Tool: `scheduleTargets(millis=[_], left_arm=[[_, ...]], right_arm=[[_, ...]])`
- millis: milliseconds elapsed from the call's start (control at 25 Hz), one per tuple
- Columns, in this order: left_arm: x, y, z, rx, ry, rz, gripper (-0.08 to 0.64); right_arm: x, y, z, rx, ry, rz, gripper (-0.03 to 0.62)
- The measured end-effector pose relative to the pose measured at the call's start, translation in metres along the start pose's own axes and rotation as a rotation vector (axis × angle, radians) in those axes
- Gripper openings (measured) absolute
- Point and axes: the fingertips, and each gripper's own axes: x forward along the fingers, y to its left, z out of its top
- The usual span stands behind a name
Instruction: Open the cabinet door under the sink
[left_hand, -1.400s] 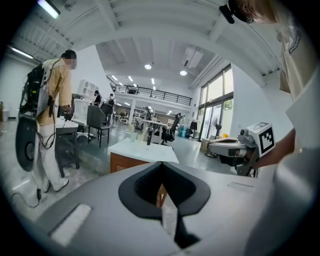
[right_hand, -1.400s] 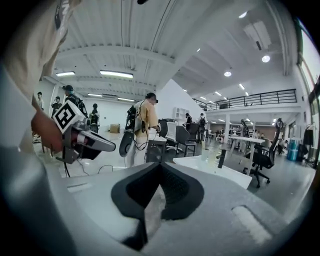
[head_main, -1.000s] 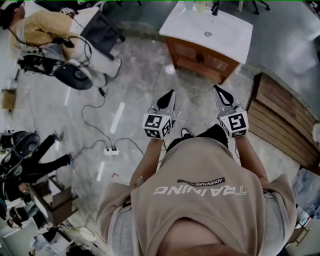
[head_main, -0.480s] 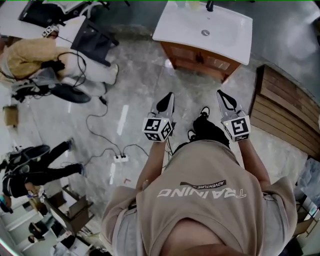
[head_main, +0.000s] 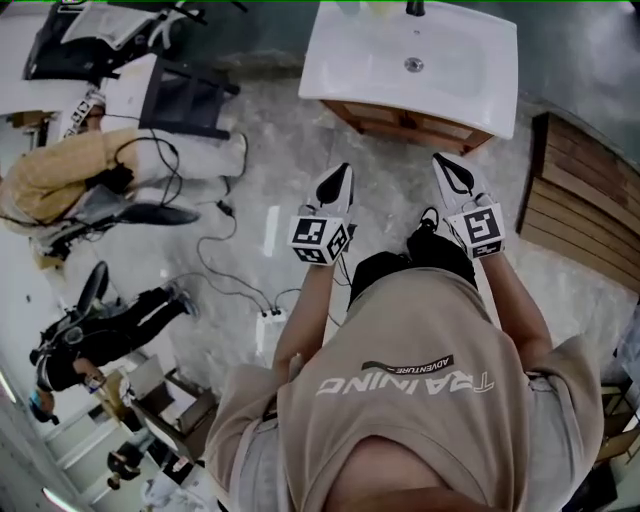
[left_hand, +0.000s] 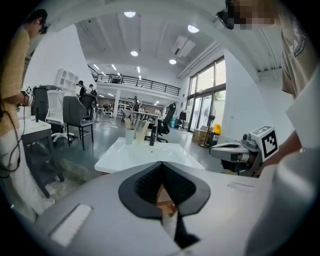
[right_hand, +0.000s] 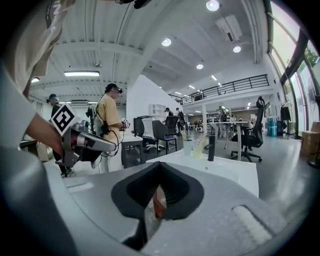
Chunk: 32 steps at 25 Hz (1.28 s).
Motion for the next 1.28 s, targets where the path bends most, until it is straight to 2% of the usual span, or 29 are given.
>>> scheduleTargets(millis=[280,520,720,840,920,960,1080,1200,1280], left_arm=[[0.062,0.006,-0.023,-0.098,0.05,-0.103,0.017],[0.129,0.016,-0.077,-0.211,0.114,-0.227,0.017],[0.176,0.012,-0.111,-0.191,0.156,-0.307,0.017],[0.191,0.014,-0.138,-0.258,0.18,-0.349,0.017],[0.202,0.022,-0.161,-0.355,0.184,-0.342,0.017],[0.209,0.028,-0.172,-0.43,0.176,-0.334,0.017],[0.225,0.057,-0.204,-0.72,0.112,-0.303,0.017],[0.232,0.086,-0.24,-0.886,0.096,-0.226,0.015],[0.24,0.091,-0.254,-1.126,0.031,-0.217,0.015]], right_arm=[[0.017,-0.014,-0.018,-0.013,0.072,-0.016,0.002],[0.027,-0.024,-0.059,0.05,0.142,-0.138,0.002],[0.032,-0.034,-0.108,0.125,0.19,-0.23,0.002],[0.034,-0.025,-0.133,0.154,0.203,-0.243,0.002],[0.035,-0.021,-0.147,0.153,0.214,-0.241,0.002],[0.036,-0.02,-0.153,0.144,0.222,-0.236,0.002],[0.047,-0.014,-0.169,0.153,0.232,-0.219,0.002],[0.054,-0.005,-0.186,0.178,0.243,-0.211,0.002],[0.056,-0.003,-0.197,0.191,0.251,-0.209,0.002]])
